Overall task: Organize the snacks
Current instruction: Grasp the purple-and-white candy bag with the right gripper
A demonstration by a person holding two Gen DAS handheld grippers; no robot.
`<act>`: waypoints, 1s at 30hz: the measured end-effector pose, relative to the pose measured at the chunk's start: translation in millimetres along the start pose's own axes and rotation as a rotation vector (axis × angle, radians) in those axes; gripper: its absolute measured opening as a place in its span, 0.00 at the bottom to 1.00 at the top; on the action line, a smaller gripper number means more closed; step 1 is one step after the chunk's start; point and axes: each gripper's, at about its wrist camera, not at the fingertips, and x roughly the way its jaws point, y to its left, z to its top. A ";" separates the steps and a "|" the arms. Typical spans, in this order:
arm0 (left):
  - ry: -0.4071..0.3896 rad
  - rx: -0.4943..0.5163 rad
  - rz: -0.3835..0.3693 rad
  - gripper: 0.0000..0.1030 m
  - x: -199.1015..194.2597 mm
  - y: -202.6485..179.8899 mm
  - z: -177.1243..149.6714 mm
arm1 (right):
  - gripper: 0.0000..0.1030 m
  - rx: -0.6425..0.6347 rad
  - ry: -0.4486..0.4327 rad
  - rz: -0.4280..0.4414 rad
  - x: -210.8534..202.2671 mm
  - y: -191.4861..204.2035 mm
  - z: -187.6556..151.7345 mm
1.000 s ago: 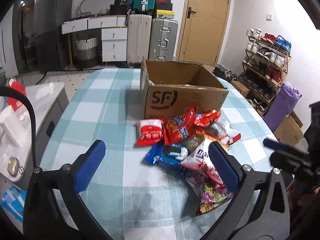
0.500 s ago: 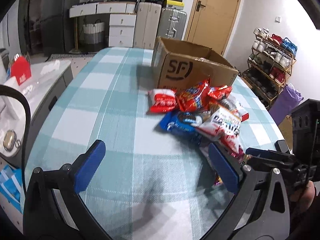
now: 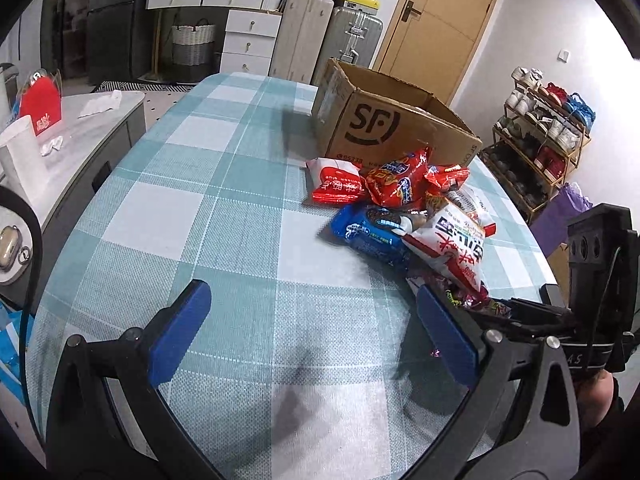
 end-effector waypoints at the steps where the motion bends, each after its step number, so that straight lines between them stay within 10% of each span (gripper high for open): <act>1: 0.002 0.000 0.000 1.00 -0.5 0.6 -0.7 | 0.64 -0.008 -0.002 -0.007 -0.1 2.3 -1.0; 9: 0.027 -0.038 -0.014 1.00 4.3 6.8 -6.5 | 0.41 -0.075 -0.026 -0.004 -4.4 13.6 -8.7; 30: 0.044 -0.051 -0.019 1.00 2.2 7.9 -14.5 | 0.23 -0.038 -0.089 0.063 -31.6 2.0 -32.3</act>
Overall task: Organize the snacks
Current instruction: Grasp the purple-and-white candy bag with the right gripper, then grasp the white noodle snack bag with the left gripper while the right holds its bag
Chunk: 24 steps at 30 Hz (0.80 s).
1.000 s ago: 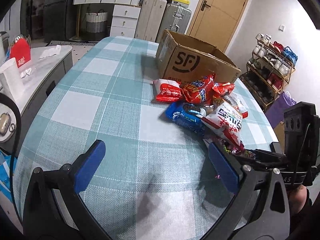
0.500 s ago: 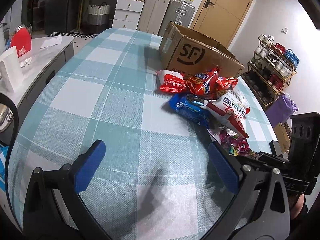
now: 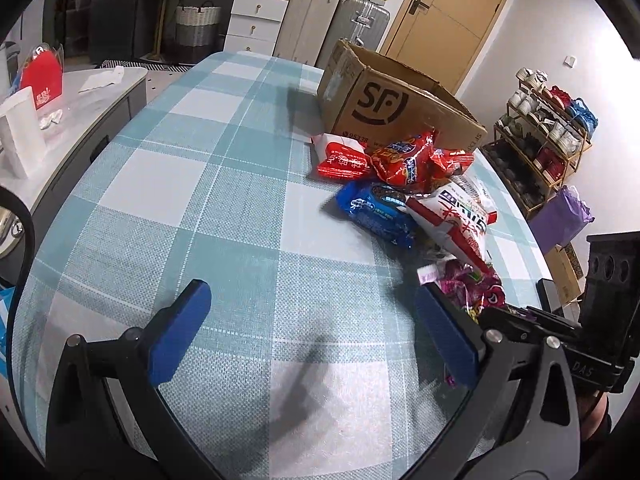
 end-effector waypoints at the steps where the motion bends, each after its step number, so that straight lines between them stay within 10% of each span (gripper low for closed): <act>1: 0.000 0.000 0.000 1.00 -0.5 0.0 0.0 | 0.22 -0.005 -0.004 0.000 -0.7 1.3 -0.7; 24: 0.004 0.130 -0.067 1.00 6.6 -51.0 24.7 | 0.15 0.089 -0.135 -0.021 -67.4 -34.2 -24.4</act>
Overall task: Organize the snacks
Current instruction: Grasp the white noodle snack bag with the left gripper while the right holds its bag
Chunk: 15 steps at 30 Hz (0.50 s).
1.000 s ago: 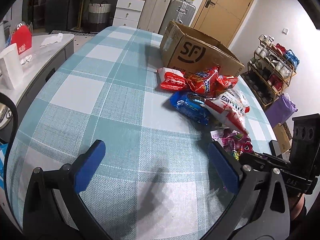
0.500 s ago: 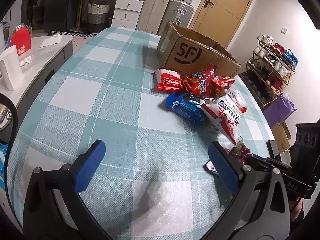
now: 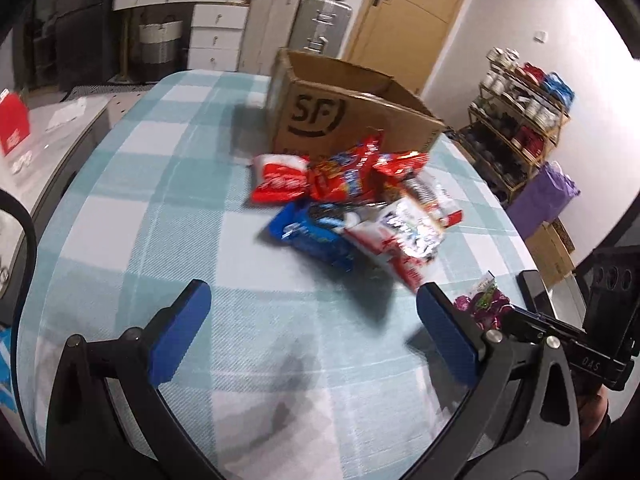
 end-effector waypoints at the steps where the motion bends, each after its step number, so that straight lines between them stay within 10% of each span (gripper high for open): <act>1: 0.002 0.013 -0.007 1.00 1.9 -4.4 2.6 | 0.15 0.010 -0.005 -0.006 -3.5 -3.8 0.7; 15: 0.108 0.228 -0.072 1.00 53.2 -71.7 44.4 | 0.15 0.054 -0.017 -0.046 -4.4 -30.7 6.3</act>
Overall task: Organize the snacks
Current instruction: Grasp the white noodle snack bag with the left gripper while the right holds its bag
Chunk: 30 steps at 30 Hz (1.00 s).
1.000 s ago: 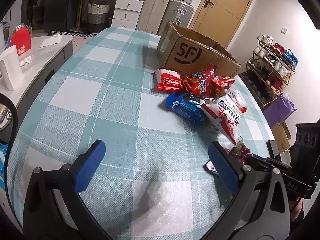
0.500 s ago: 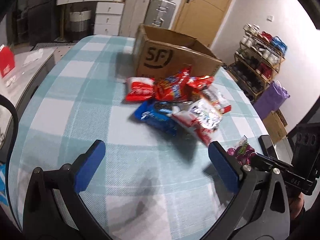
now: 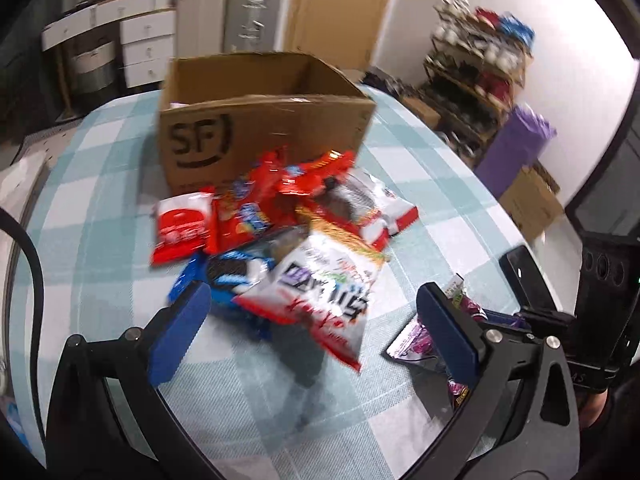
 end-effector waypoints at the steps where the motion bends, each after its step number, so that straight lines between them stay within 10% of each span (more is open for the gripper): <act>1: 0.016 0.021 0.010 1.00 5.6 -3.2 4.4 | 0.15 0.004 0.001 0.003 0.5 -1.9 0.2; 10: 0.108 0.128 0.023 0.96 37.8 -15.8 19.7 | 0.15 0.020 -0.013 0.023 -3.2 -10.0 0.0; 19: 0.178 0.173 0.022 0.43 47.9 -18.9 9.7 | 0.15 0.024 -0.017 0.018 -5.7 -11.5 -1.7; 30: 0.157 0.155 -0.009 0.40 32.9 -17.5 -4.2 | 0.15 0.055 -0.031 0.002 -9.5 -14.6 -3.4</act>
